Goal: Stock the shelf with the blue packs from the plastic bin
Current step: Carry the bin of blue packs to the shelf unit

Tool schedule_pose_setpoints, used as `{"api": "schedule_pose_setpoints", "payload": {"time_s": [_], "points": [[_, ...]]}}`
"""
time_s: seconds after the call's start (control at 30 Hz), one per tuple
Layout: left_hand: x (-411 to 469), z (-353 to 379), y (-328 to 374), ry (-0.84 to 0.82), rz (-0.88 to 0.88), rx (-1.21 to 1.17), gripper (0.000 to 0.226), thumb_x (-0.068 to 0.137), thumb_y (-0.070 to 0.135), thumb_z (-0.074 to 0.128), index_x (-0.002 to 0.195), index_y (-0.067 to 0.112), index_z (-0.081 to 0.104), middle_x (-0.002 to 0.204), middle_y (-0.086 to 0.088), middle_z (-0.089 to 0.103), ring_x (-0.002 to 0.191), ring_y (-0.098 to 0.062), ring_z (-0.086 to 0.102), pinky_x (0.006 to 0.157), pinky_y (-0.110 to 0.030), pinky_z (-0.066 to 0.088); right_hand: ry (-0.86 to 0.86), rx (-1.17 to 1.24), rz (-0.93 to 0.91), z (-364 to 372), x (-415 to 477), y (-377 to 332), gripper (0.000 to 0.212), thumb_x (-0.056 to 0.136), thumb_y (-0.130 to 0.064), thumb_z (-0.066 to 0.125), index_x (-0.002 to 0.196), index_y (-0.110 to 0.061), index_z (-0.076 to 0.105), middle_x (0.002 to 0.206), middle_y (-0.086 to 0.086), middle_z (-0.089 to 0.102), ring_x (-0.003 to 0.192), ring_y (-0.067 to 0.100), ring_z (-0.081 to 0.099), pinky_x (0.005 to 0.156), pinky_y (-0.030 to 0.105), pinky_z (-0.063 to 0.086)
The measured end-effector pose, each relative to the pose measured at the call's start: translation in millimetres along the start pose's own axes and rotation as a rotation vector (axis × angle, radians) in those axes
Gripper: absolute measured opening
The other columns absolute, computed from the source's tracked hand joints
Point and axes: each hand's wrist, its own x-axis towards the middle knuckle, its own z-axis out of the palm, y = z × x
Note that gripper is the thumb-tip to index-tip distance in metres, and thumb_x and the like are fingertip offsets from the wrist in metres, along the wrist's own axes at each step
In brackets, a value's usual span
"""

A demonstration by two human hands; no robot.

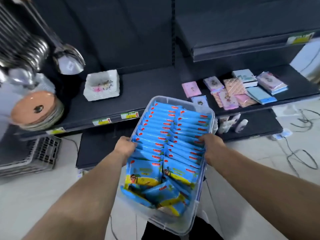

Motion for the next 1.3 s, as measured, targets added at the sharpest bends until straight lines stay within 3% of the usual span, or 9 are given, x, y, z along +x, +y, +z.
{"api": "schedule_pose_setpoints", "payload": {"time_s": [0.13, 0.23, 0.43, 0.53, 0.67, 0.8, 0.9, 1.03, 1.3], "points": [[-43, 13, -7, 0.05, -0.099, -0.184, 0.015, 0.083, -0.003, 0.059, 0.097, -0.007, 0.063, 0.092, -0.025, 0.066, 0.07, -0.033, 0.065, 0.056, -0.038, 0.059, -0.123, -0.139, 0.037, 2, 6, -31, 0.013, 0.096, -0.01, 0.051, 0.092, -0.008, 0.063, 0.093, 0.011, 0.059, 0.081, 0.028, 0.059, 0.064, 0.047, 0.054], [-73, 23, 1, 0.073, -0.12, -0.247, 0.006, 0.088, -0.008, 0.058, 0.092, -0.007, 0.06, 0.07, -0.01, 0.062, 0.053, -0.02, 0.059, 0.033, -0.017, 0.044, -0.175, -0.214, 0.03, 6, 11, -46, 0.009, 0.094, -0.009, 0.053, 0.098, -0.008, 0.061, 0.091, 0.014, 0.059, 0.097, 0.035, 0.061, 0.08, 0.054, 0.053], [-61, 37, 0, 0.116, -0.169, -0.344, 0.008, 0.088, -0.01, 0.055, 0.085, -0.008, 0.061, 0.068, -0.011, 0.062, 0.034, -0.011, 0.057, 0.033, -0.018, 0.045, -0.24, -0.272, 0.012, 23, 47, -60, 0.007, 0.089, -0.007, 0.056, 0.089, -0.006, 0.063, 0.113, 0.018, 0.062, 0.101, 0.04, 0.061, 0.085, 0.058, 0.051], [-50, 46, -7, 0.155, -0.197, -0.352, 0.016, 0.09, -0.013, 0.047, 0.079, -0.005, 0.056, 0.061, -0.01, 0.058, 0.029, -0.008, 0.053, 0.031, -0.018, 0.044, -0.275, -0.311, 0.053, 33, 69, -60, 0.02, 0.088, -0.009, 0.056, 0.105, -0.007, 0.065, 0.112, 0.017, 0.064, 0.095, 0.039, 0.065, 0.079, 0.056, 0.053], [-36, 50, -9, 0.206, -0.239, -0.39, 0.014, 0.089, -0.013, 0.049, 0.08, -0.005, 0.056, 0.062, -0.01, 0.06, 0.046, -0.02, 0.059, 0.05, -0.032, 0.056, -0.339, -0.353, 0.049, 37, 90, -55, 0.024, 0.088, -0.009, 0.055, 0.109, -0.01, 0.066, 0.108, 0.016, 0.067, 0.089, 0.037, 0.068, 0.07, 0.054, 0.056], [-36, 46, -6, 0.197, -0.24, -0.287, 0.035, 0.094, -0.013, 0.04, 0.065, 0.003, 0.048, 0.034, 0.003, 0.054, 0.029, -0.005, 0.053, 0.027, -0.014, 0.037, -0.366, -0.416, -0.081, 26, 97, -53, 0.026, 0.087, 0.001, 0.055, 0.11, -0.011, 0.061, 0.105, 0.009, 0.069, 0.083, 0.025, 0.067, 0.063, 0.036, 0.056], [-34, 45, -7, 0.198, -0.24, -0.246, 0.032, 0.095, -0.01, 0.04, 0.069, 0.002, 0.054, 0.054, -0.005, 0.061, 0.031, -0.004, 0.054, 0.03, -0.015, 0.039, -0.351, -0.484, -0.129, 14, 94, -45, 0.028, 0.089, 0.003, 0.054, 0.111, -0.012, 0.049, 0.103, 0.004, 0.061, 0.08, 0.018, 0.061, 0.061, 0.029, 0.049], [-24, 45, -12, 0.252, -0.276, -0.179, 0.028, 0.095, -0.004, 0.038, 0.075, 0.001, 0.056, 0.076, -0.014, 0.061, 0.06, -0.024, 0.058, 0.04, -0.021, 0.05, -0.287, -0.662, -0.118, 13, 93, -11, 0.054, 0.078, -0.006, 0.061, 0.126, -0.017, 0.037, 0.119, 0.009, 0.054, 0.1, 0.028, 0.058, 0.083, 0.046, 0.055], [-22, 49, -14, 0.275, -0.287, -0.027, 0.024, 0.098, 0.002, 0.036, 0.086, -0.005, 0.057, 0.077, -0.017, 0.057, 0.069, -0.033, 0.06, 0.049, -0.028, 0.046, -0.357, -0.531, -0.131, -2, 97, -13, 0.055, 0.085, 0.001, 0.061, 0.135, -0.015, 0.041, 0.113, 0.009, 0.063, 0.09, 0.026, 0.067, 0.064, 0.037, 0.058]]}}
